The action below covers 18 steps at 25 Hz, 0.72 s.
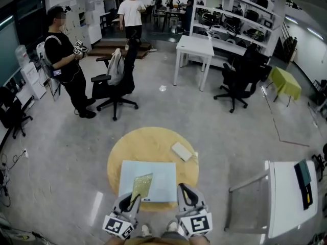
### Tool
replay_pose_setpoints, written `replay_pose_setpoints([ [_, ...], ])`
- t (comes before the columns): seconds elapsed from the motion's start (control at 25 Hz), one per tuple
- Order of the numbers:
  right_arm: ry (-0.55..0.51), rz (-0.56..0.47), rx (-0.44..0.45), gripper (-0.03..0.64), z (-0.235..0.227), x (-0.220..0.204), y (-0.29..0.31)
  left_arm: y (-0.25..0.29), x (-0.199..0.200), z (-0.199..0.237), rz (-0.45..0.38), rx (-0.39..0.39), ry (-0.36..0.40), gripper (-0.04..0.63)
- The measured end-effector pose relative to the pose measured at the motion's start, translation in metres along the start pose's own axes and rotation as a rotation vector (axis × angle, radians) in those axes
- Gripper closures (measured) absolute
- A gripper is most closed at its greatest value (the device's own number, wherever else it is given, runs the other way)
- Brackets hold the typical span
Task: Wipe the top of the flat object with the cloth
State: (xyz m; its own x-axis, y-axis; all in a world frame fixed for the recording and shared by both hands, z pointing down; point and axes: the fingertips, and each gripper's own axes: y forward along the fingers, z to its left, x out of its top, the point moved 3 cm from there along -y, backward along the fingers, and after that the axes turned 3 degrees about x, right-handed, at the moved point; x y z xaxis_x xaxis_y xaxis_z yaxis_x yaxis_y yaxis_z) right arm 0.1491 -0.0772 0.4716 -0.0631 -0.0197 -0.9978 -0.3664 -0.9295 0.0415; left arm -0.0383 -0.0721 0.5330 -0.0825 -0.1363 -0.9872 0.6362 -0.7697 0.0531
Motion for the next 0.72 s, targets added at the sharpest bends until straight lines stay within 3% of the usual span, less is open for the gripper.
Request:
replay_pose_setpoints([
  [0.4,0.009,-0.002,0.086,0.615,-0.052,-0.010,0.004,0.058,-0.027,-0.044,0.052,0.016,-0.024,0.532],
  [0.72,-0.014,0.030,0.112,0.615,-0.074,-0.029,0.004,0.098,-0.094,-0.053,0.156,0.045,-0.040,0.532],
])
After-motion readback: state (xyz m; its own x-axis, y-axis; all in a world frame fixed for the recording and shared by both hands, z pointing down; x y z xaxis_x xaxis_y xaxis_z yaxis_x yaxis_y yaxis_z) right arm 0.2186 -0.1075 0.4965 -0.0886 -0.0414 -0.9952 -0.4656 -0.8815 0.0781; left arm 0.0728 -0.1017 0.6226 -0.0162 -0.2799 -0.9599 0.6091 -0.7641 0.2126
